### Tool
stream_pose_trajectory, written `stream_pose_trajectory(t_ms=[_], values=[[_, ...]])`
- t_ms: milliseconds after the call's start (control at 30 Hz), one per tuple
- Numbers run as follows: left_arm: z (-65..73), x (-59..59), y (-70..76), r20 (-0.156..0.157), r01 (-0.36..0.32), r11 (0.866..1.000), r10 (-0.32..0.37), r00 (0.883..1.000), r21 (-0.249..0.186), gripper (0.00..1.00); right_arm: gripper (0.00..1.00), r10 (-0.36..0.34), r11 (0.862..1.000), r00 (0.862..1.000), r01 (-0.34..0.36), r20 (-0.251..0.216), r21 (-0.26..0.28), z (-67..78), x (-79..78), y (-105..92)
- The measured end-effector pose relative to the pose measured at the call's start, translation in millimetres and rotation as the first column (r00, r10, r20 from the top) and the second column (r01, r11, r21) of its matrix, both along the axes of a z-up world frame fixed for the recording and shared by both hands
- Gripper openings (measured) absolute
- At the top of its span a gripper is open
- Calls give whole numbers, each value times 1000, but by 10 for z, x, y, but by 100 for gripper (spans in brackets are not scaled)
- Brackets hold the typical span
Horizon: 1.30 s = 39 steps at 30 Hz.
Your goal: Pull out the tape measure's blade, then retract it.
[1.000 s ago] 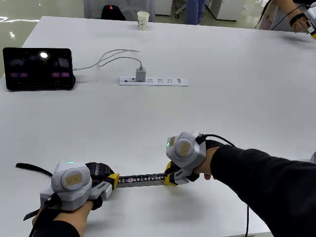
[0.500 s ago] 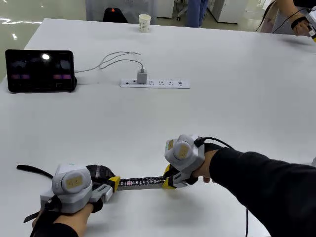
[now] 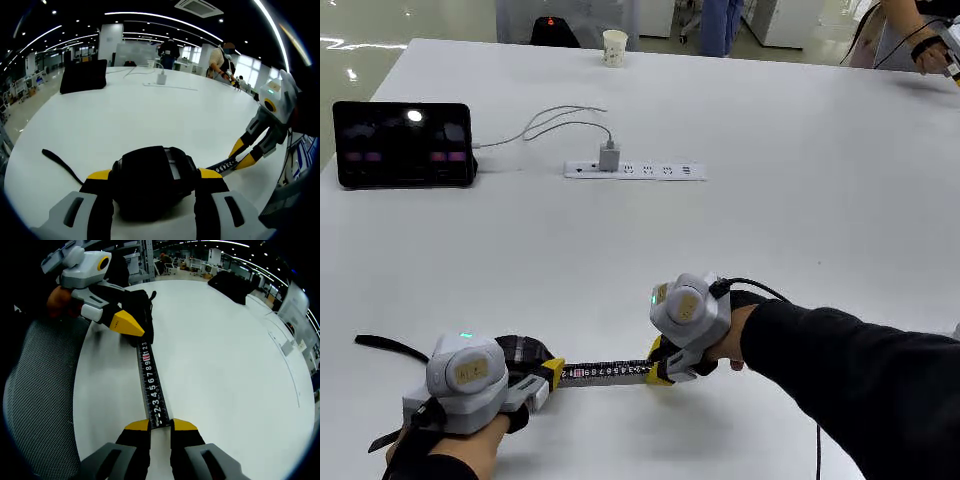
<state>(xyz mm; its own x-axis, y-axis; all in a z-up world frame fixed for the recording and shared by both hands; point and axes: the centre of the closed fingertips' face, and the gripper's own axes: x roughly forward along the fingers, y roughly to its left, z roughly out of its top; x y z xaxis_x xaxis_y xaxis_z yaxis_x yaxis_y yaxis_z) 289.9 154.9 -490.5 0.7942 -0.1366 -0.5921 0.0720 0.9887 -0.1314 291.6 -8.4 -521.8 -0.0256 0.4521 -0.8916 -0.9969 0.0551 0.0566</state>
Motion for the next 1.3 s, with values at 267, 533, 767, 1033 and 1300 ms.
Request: stream_pose_trajectory(t_ms=[267, 533, 767, 1033, 1300], values=[[4, -7, -1, 0, 0, 1000, 0, 1000, 0, 61, 11, -1, 1000, 1000, 1, -3, 4, 1, -11, 33], [7, -11, 2, -2, 1, 1000, -1, 1000, 0, 61, 11, -8, 1000, 1000, 8, -3, 9, 9, -20, 68], [4, -6, 8, -3, -1, 1000, 1, 1000, -3, 60, 11, -11, 1000, 1000, 11, 0, 17, 0, -21, 104], [-1, -5, 10, -3, -1, 1000, 1, 1000, -6, 60, 11, -20, 1000, 1000, 20, -5, 13, -3, -25, 140], [-1, -5, 11, -4, -2, 1000, 2, 1000, -21, 60, 11, -25, 1000, 1000, 25, -3, 20, -2, -33, 179]])
